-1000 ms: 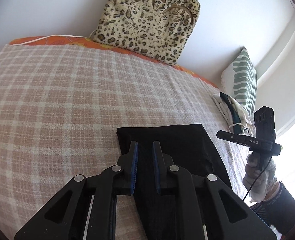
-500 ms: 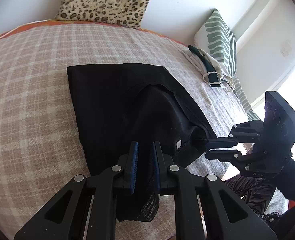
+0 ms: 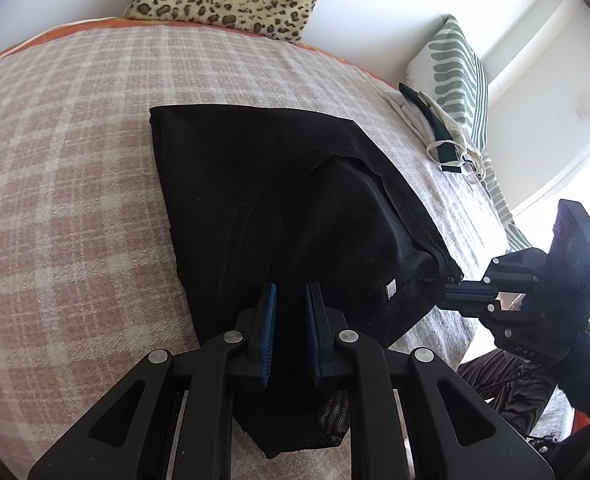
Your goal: Fold small clothes
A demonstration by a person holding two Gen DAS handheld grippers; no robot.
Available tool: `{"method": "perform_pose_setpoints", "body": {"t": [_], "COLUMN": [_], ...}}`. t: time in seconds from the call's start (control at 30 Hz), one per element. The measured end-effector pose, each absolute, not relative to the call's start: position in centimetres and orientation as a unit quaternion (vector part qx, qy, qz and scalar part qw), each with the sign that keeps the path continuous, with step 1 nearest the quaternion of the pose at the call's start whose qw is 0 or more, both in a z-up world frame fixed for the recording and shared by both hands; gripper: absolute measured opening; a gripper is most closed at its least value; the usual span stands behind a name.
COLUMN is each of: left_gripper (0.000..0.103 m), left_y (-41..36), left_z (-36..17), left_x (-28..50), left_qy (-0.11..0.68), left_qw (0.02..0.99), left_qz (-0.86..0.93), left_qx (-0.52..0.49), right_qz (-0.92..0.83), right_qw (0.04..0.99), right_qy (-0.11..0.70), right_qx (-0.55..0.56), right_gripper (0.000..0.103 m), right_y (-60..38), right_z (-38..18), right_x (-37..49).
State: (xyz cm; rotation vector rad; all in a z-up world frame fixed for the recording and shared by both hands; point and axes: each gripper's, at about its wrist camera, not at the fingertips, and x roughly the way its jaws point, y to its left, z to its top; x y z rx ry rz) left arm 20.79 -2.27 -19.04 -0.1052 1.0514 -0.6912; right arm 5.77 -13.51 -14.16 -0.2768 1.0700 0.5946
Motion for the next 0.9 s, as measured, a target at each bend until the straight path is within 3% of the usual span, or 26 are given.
{"method": "perform_pose_setpoints", "body": {"t": [0.2, 0.33, 0.63, 0.9], "left_gripper": [0.013, 0.013, 0.013, 0.013], "left_y": [-0.9, -3.9, -11.7, -11.0], "left_z": [-16.6, -15.3, -18.6, -20.3], "left_x": [20.3, 18.6, 17.7, 16.1], "left_qy": [0.465, 0.446, 0.481, 0.512], "left_qw": [0.813, 0.803, 0.759, 0.727], "left_qz": [-0.339, -0.390, -0.439, -0.457], "left_qx": [-0.086, -0.063, 0.019, 0.032], "right_qz": [0.318, 0.282, 0.264, 0.230], "right_qw": [0.811, 0.823, 0.801, 0.799], "right_qy": [0.484, 0.491, 0.533, 0.555], "right_qx": [-0.087, -0.039, 0.069, 0.024], "right_gripper": [0.004, 0.004, 0.004, 0.004], "right_y": [-14.9, -15.8, -18.4, -16.8], "right_z": [-11.6, -12.0, -14.5, -17.4], "right_x": [5.8, 8.7, 15.4, 16.5]}}
